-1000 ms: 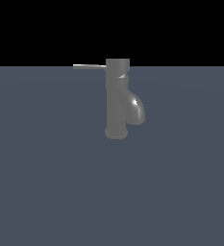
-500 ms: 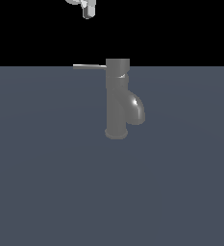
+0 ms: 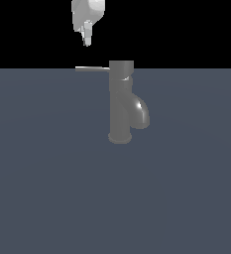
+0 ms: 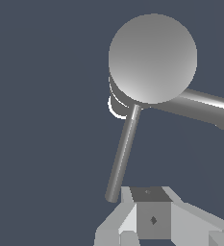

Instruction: Turn on the faucet by rotating a designated handle.

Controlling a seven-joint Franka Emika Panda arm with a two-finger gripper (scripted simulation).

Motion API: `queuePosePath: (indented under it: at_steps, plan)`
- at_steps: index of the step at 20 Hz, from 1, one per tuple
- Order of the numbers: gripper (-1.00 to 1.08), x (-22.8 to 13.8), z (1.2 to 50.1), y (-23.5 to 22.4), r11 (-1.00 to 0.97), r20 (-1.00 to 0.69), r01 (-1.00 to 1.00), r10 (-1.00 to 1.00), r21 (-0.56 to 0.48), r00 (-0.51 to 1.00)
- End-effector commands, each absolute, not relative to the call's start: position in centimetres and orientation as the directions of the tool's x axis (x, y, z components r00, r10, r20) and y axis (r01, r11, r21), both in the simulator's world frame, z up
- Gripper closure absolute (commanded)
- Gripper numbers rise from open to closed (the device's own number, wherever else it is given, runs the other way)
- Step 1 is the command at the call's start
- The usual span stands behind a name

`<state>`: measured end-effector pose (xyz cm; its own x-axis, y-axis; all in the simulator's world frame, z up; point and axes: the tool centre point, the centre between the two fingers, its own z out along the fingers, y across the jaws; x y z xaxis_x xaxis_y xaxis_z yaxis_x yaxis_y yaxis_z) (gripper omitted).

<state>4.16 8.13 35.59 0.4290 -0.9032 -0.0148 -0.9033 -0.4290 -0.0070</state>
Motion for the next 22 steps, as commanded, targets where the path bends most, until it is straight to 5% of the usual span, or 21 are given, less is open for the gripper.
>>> queuePosePath:
  at_steps: [1, 22]
  plan:
    - [1.08, 5.3, 34.2, 8.8, -0.376, -0.013, -0.927, -0.927, -0.005, 0.376]
    - [1.08, 9.1, 28.5, 11.4, -0.177, 0.0, -0.984, -0.984, 0.0, 0.177]
